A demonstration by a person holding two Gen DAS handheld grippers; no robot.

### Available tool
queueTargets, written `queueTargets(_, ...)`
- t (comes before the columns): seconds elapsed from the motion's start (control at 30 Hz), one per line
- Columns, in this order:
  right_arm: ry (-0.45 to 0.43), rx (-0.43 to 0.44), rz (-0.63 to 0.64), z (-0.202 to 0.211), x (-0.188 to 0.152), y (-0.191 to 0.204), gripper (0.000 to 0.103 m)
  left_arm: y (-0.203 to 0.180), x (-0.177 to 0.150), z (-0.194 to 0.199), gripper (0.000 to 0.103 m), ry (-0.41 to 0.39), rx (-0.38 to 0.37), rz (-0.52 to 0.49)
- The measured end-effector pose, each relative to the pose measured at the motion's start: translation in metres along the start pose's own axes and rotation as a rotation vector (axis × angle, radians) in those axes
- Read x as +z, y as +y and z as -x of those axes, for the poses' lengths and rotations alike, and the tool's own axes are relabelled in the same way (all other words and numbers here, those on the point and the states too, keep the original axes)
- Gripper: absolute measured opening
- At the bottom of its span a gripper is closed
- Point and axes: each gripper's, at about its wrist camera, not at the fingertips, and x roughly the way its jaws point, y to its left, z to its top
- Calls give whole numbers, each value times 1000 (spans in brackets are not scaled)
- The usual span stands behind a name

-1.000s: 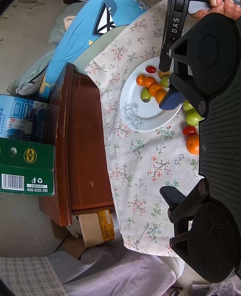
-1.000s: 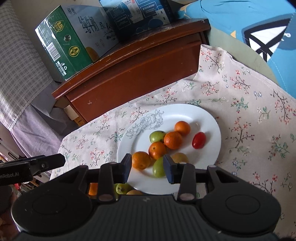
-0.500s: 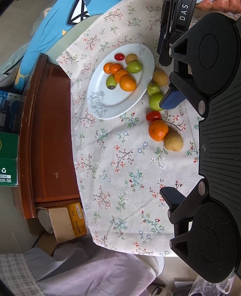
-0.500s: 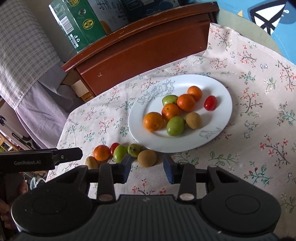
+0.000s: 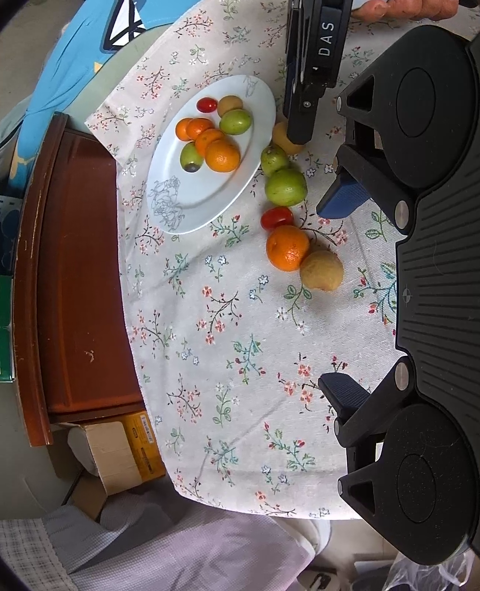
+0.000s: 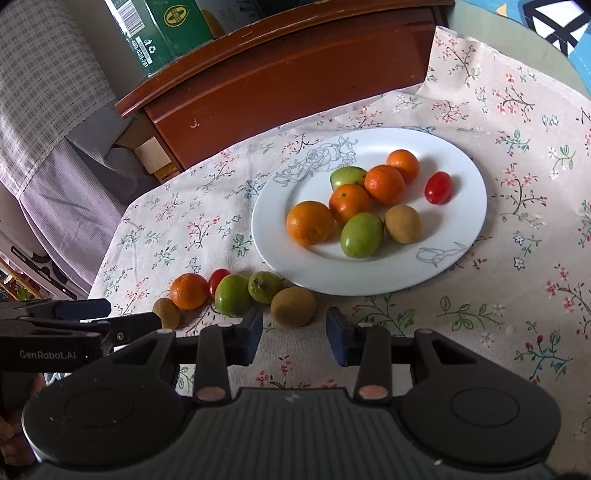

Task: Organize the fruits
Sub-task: 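Withdraw both open grippers from the plate toward the remaining fruits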

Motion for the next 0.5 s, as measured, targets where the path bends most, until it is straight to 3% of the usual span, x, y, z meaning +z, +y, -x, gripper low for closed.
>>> queueTargets(0.17,-16,-2,23,-3,0,3,38,-2,-2,-3,90,-11,-7,-13)
queueTargets(0.3,-15,-9,20,-3,0,2,28,-3,0,-6,90,-20,-17,-11)
queueTargets(0.4,-8,0,14,-1,0,1,27,-5,0,-9,84,-19,-16,-21)
queueTargets(0.5,0,5,26,1,-1,5,27,-7,-1,-14,71,-8,-17,-31)
